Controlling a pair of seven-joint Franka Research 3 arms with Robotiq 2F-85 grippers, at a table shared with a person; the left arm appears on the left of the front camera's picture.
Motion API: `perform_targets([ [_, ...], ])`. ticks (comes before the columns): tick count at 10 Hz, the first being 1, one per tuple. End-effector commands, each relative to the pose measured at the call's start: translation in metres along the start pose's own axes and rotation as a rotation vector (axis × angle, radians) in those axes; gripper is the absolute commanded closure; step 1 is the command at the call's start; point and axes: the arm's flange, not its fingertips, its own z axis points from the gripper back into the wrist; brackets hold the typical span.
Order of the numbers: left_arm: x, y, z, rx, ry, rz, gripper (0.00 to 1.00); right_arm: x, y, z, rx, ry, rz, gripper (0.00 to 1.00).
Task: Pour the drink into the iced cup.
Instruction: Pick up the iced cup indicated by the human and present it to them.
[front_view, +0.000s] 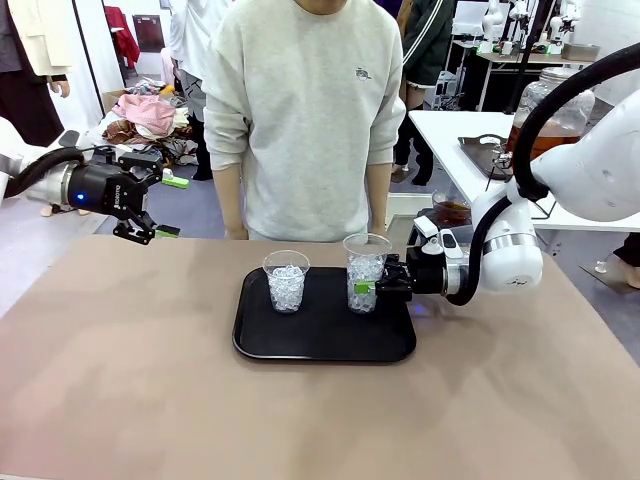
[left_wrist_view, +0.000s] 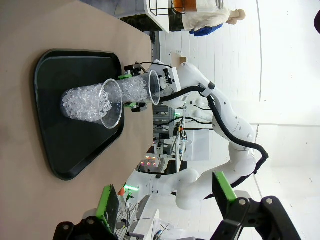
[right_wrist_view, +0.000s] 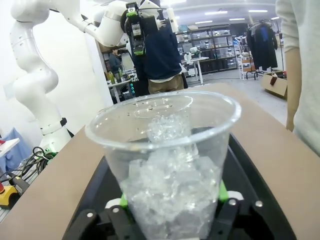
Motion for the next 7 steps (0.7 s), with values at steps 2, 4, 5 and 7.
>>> perform_targets([
  [2,-0.001,0.0,0.001,-0.002,-0.001,0.0,0.0,0.005,-0.005,-0.003,-0.002,0.009,-0.003,0.47],
  [4,-0.001,0.0,0.001,-0.002,-0.001,0.0,0.0,0.013,-0.001,-0.002,0.022,0.002,-0.009,0.47],
  [5,-0.001,0.0,0.001,-0.002,-0.001,0.0,0.0,0.023,0.001,0.001,0.031,-0.001,0.013,0.47],
  [7,-0.001,0.0,0.001,-0.002,-0.001,0.0,0.0,0.05,-0.002,0.007,0.049,-0.001,0.079,0.47],
])
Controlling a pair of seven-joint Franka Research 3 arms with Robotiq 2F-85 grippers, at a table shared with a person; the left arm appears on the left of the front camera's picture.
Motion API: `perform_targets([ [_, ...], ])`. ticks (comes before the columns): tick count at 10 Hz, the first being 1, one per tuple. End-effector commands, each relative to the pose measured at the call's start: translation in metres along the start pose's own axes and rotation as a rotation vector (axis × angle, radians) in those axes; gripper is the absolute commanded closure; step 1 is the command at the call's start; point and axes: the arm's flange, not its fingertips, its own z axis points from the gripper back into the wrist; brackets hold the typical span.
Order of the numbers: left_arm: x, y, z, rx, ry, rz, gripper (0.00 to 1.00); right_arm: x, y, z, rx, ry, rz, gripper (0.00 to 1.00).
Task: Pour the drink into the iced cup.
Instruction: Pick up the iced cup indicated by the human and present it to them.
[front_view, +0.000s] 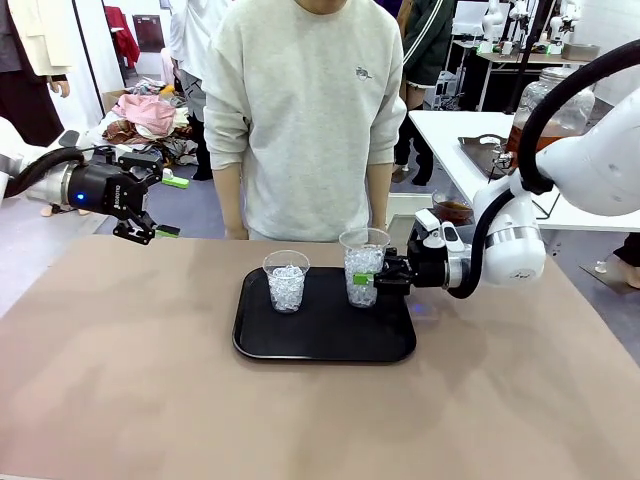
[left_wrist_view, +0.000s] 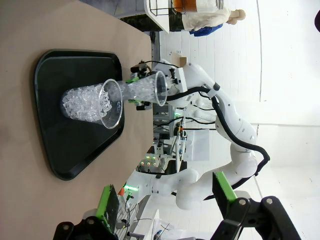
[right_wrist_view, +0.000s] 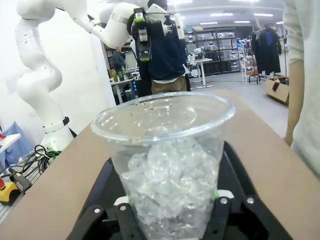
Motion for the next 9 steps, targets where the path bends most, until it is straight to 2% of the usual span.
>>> perform_targets([
  [1,-0.001,0.0,0.001,-0.002,-0.001,0.0,0.0,0.039,-0.007,0.006,0.032,-0.009,0.059,0.47],
  [6,-0.001,0.0,0.001,-0.002,-0.001,0.0,0.0,0.117,-0.039,-0.001,0.069,-0.077,0.136,0.47],
  [9,-0.001,0.0,0.001,-0.002,-0.001,0.0,0.0,0.116,-0.034,0.001,0.055,-0.054,0.164,0.47],
])
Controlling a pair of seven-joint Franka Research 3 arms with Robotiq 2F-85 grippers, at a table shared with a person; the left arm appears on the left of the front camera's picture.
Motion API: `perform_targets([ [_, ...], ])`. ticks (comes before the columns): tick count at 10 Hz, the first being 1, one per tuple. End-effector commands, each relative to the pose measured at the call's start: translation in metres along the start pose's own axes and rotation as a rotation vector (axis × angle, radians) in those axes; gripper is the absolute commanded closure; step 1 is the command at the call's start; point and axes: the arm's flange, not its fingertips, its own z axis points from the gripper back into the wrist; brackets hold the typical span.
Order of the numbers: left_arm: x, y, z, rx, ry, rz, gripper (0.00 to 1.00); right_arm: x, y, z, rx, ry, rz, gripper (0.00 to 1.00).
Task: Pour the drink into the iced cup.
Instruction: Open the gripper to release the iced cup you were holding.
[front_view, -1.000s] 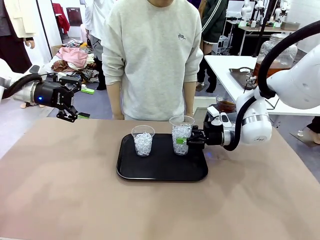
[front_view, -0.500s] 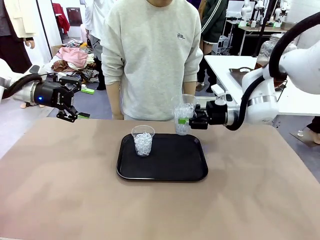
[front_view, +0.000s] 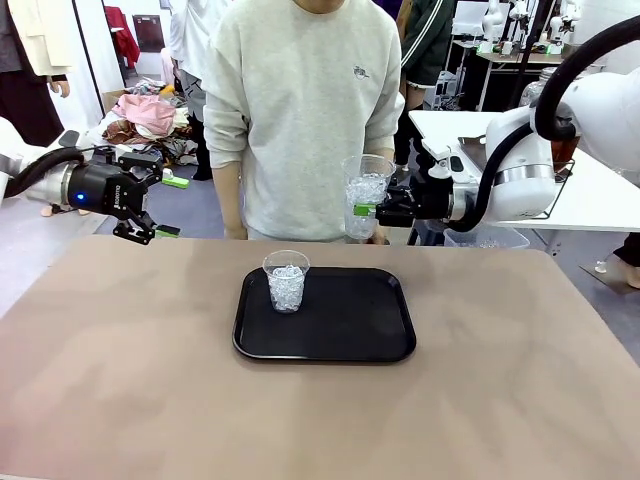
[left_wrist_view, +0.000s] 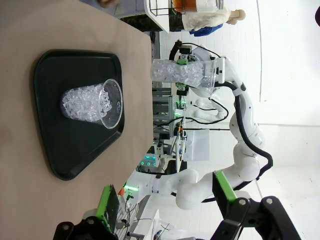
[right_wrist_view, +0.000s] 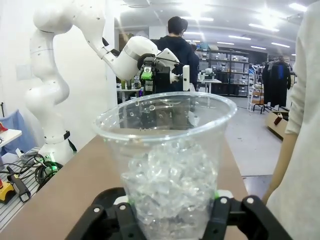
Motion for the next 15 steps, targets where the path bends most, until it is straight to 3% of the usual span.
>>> perform_targets([
  [1,-0.0014,-0.0005,0.0005,-0.002,-0.001,0.0,0.0,0.0013,0.0014,-0.0001,-0.001,0.001,0.005,0.47],
  [15,-0.0014,-0.0005,0.0005,-0.002,-0.001,0.0,0.0,0.0013,0.0014,-0.0001,-0.001,0.001,0.005,0.47],
])
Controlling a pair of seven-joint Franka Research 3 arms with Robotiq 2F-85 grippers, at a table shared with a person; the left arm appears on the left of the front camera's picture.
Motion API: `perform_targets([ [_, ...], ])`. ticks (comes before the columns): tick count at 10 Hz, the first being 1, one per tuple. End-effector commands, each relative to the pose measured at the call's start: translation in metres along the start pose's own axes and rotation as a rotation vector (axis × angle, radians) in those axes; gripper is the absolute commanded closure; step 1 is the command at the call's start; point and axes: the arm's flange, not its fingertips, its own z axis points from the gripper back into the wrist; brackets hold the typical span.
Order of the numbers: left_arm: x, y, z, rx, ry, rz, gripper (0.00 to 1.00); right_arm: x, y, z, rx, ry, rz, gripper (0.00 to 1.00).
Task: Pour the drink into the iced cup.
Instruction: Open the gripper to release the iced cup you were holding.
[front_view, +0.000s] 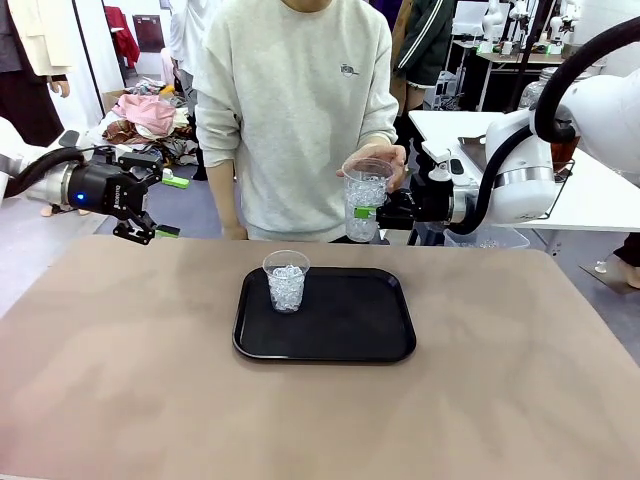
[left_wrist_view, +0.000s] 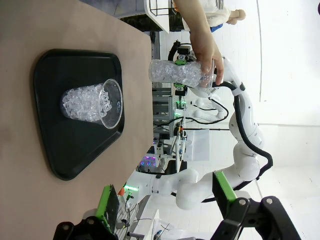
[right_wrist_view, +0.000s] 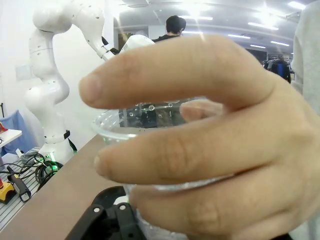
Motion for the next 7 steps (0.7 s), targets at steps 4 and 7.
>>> perform_targets([
  [4,-0.0014,-0.0005,0.0005,-0.002,-0.001,0.0,0.0,0.0042,0.0003,-0.0011,0.001,-0.002,0.011,0.47],
  [7,-0.0014,-0.0005,0.0005,-0.002,-0.001,0.0,0.0,0.0042,0.0003,-0.0011,0.001,-0.002,0.011,0.47],
])
